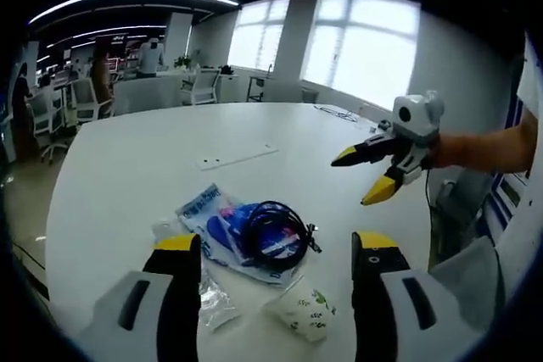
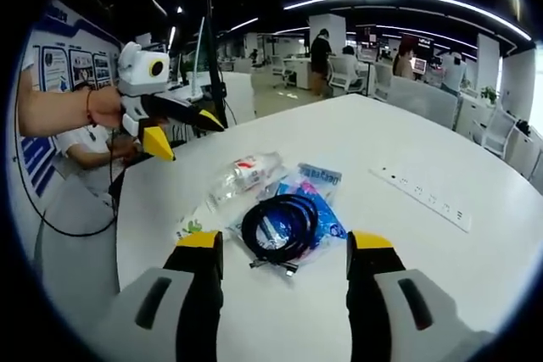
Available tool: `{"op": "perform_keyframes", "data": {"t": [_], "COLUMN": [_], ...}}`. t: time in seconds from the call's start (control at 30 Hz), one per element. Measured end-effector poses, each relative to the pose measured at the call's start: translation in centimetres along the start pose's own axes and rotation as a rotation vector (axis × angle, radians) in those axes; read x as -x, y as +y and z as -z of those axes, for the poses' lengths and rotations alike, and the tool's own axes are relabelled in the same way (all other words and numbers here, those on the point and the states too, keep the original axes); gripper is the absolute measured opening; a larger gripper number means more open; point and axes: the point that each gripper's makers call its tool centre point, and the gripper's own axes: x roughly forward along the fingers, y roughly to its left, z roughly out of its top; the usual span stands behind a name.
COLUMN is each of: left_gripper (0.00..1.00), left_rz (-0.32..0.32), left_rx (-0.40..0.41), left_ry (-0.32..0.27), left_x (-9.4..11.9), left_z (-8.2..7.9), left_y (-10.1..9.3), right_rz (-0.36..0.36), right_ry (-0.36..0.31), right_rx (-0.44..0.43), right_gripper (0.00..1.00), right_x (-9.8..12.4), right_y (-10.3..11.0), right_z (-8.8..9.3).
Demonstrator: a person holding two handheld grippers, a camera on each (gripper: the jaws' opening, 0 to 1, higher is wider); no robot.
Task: Arrange the tabletop items into an orderly group along one side of the table until the central work area is clear of visible clutter.
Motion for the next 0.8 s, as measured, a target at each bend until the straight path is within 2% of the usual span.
{"op": "perform_keyframes", "data": {"t": [0.53, 0.8], "left_gripper": [0.63, 0.57], "left_rz": [0.001, -0.002], "left_rx": [-0.008, -0.013], "left_ry": [0.042, 0.077], "left_x": [-2.7, -4.0], "left_z": [0.9, 1.9], "left_y": [0.6, 1.0], "right_rz": [-0.026, -0.032], "right_ry": [0.009, 0.018], "right_rx": [-0.003, -0.014], "right_gripper": [0.5, 0.43], "right_x": [-3.2, -4.5], "right_y": [-0.7, -1.2], "right_z": [0.1, 0.5]}}
